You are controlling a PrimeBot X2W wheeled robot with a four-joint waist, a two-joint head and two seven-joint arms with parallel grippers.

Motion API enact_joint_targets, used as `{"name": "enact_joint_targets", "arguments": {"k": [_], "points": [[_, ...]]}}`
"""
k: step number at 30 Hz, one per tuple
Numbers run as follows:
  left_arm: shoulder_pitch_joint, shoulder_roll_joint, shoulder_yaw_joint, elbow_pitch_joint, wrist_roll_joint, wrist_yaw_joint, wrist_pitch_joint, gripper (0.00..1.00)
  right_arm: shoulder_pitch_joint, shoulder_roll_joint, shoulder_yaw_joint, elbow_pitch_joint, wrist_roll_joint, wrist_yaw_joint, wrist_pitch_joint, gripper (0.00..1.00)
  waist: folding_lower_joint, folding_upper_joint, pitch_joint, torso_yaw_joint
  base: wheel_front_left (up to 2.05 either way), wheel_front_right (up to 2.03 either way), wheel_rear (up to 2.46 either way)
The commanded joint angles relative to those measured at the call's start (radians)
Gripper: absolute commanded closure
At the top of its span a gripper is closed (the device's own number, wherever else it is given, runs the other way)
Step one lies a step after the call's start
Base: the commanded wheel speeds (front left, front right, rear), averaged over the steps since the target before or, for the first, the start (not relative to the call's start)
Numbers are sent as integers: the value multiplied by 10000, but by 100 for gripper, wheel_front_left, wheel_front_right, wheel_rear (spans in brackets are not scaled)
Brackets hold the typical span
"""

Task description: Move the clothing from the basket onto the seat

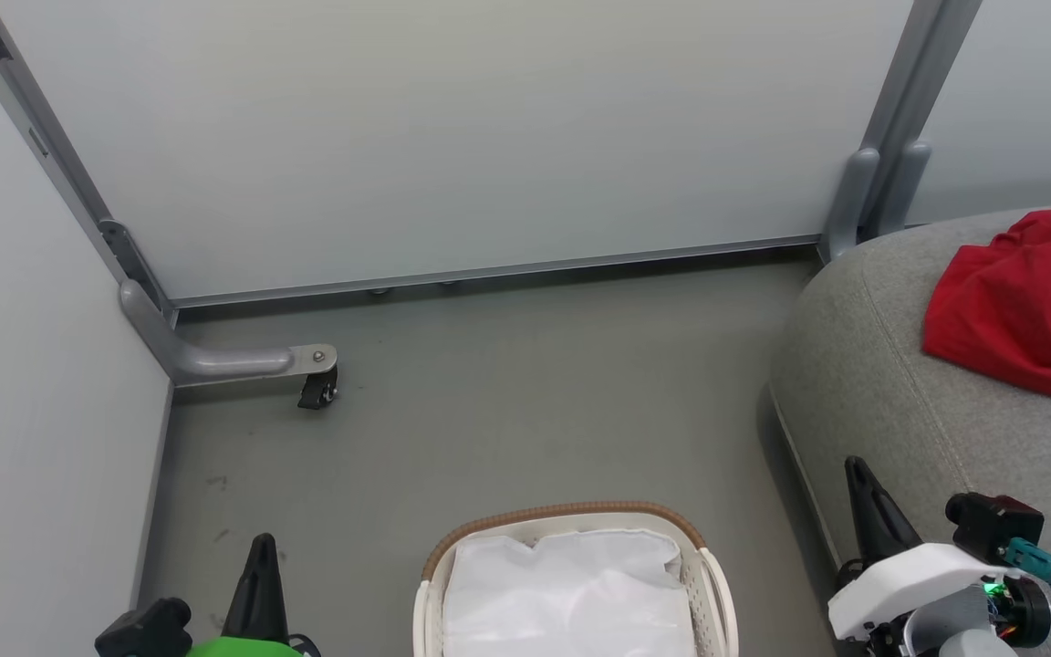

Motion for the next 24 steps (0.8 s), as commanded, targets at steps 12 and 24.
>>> {"name": "enact_joint_targets", "arguments": {"k": [12, 24], "points": [[-588, 54, 401, -244, -1960, -187, 555, 100, -208, -66, -204, -399, 2278, -3, 533, 100, 0, 0, 18, -57, 0, 0, 0], [-820, 66, 678, -292, -3463, -276, 994, 100, -248, -80, -355, -549, 4008, -4, 978, 100, 0, 0, 34, -110, 0, 0, 0]]}}
